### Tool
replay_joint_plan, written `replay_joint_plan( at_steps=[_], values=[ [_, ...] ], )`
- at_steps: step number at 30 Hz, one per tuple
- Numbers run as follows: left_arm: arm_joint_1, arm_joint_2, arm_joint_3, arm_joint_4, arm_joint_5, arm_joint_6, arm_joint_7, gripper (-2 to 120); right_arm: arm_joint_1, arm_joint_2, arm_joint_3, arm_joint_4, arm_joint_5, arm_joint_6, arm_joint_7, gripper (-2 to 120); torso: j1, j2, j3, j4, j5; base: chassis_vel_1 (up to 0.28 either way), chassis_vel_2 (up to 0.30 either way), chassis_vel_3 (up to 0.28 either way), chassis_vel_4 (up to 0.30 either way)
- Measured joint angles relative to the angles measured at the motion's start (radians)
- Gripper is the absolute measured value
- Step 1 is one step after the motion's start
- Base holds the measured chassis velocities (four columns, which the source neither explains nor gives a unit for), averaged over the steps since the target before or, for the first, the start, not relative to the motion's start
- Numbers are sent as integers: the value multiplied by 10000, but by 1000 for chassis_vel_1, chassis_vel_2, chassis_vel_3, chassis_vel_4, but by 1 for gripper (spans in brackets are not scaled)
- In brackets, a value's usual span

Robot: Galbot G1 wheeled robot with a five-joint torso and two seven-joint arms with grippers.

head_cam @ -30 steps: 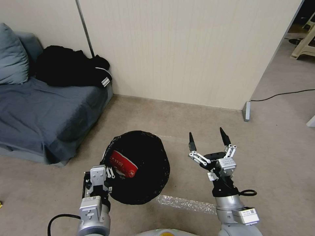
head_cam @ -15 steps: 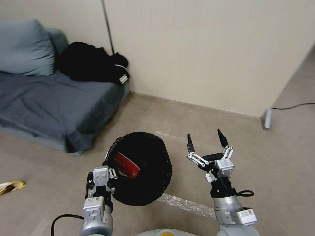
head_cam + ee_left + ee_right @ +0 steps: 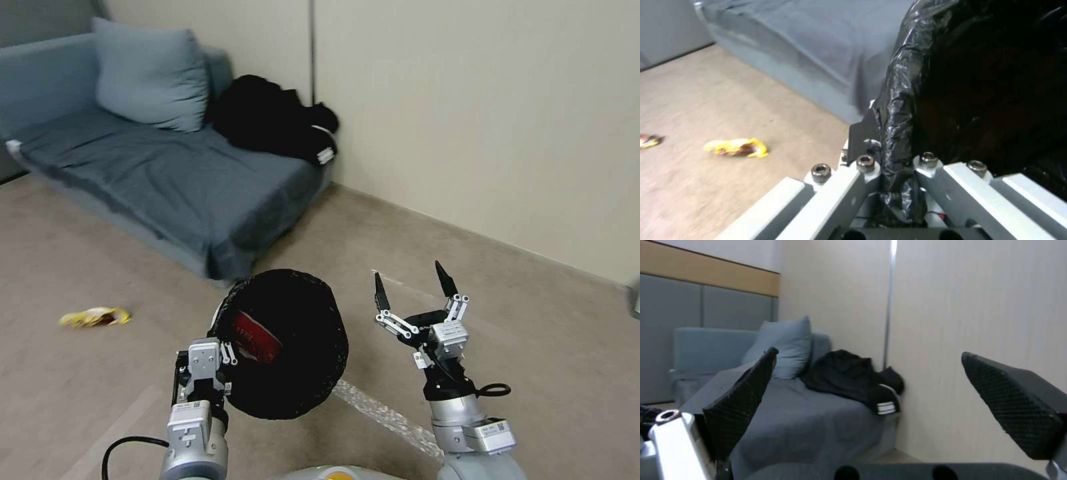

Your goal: Pick up the trash bin, then pick up the garbage from the floor and place it into the trash bin.

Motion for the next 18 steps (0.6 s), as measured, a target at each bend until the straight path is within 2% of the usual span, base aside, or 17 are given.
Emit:
replay_joint_plan(
  at_steps=[18],
  values=[
    [74, -42, 4, -97, 58, 3, -2, 0, 78, 17, -65, 9, -47, 11, -135, 100, 1, 0, 0, 0, -1, 127, 132, 120, 120]
  ],
)
